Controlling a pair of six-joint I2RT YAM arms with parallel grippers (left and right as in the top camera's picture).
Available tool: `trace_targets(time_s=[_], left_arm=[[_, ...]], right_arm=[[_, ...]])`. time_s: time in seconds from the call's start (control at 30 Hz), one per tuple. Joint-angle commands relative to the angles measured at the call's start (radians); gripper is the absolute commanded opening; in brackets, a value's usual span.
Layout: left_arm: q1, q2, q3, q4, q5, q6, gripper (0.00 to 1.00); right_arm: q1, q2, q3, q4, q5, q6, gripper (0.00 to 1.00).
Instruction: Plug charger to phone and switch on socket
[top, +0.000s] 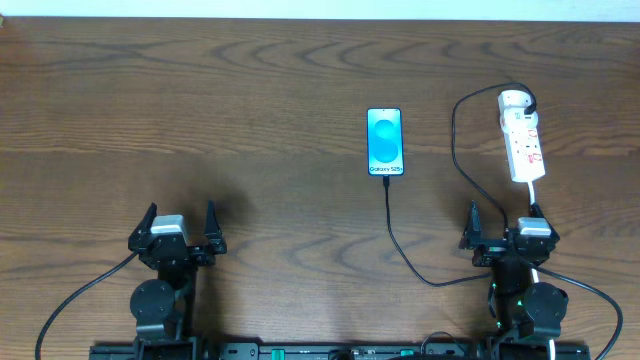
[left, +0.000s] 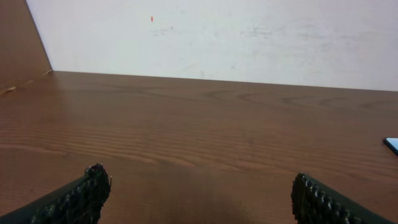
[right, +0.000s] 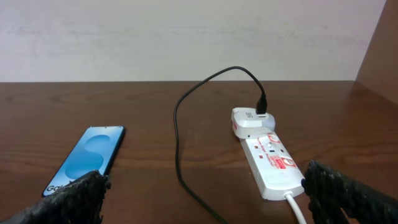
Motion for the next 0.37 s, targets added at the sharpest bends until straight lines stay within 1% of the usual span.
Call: trace_targets(time_s=[0.0, 0.33], left_arm=[[0.003, 0.000, -0.017, -0.034, 0.012, 0.017, 0.95], [0.003, 0.000, -0.017, -0.033, 0.012, 0.017, 0.95]], right_arm=[[0.006, -0.006, -0.002, -0.004, -0.002, -0.011, 0.99], [0.006, -0.006, -0.002, -0.004, -0.002, -0.011, 0.99]])
